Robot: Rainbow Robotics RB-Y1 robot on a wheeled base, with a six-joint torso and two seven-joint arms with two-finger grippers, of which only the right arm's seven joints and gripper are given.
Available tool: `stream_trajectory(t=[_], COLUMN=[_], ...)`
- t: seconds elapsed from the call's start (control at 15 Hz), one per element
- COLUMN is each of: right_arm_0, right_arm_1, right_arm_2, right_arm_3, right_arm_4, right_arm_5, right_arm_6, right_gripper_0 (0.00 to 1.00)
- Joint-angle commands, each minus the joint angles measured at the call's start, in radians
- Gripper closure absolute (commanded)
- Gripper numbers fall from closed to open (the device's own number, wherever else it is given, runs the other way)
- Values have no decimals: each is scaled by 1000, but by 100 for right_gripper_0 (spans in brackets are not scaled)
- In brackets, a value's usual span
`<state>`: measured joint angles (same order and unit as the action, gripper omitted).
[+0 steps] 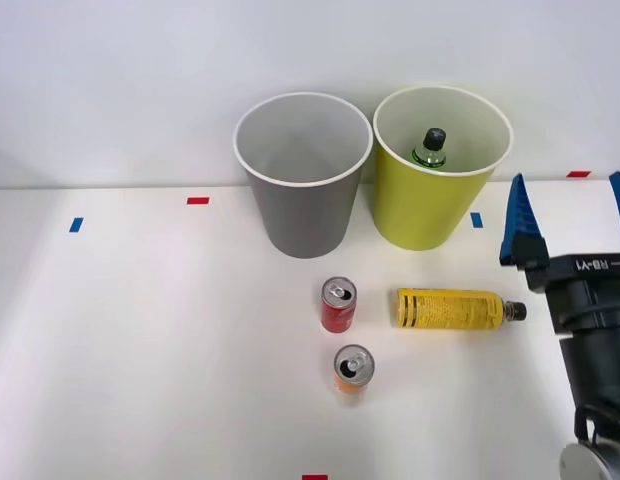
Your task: Put cans in the gray bin, plastic bottles in the light green bin
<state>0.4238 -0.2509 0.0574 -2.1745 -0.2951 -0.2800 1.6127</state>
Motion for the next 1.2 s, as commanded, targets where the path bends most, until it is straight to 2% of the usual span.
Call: stream_trajectory(t=[0.07, 0.33, 0.53, 1.2], right_arm_0=[128, 260, 343, 492], right_arm_1=[-48, -99, -105, -97], right_arm_2=[48, 99, 125, 127], right_arm_3=[-22, -22, -21, -22], right_arm_4=[4, 7, 11, 54], right_arm_5=[-44, -77, -105, -123], right_arm_6=[1, 3, 3, -2], right_gripper_0=[1, 1, 1, 1])
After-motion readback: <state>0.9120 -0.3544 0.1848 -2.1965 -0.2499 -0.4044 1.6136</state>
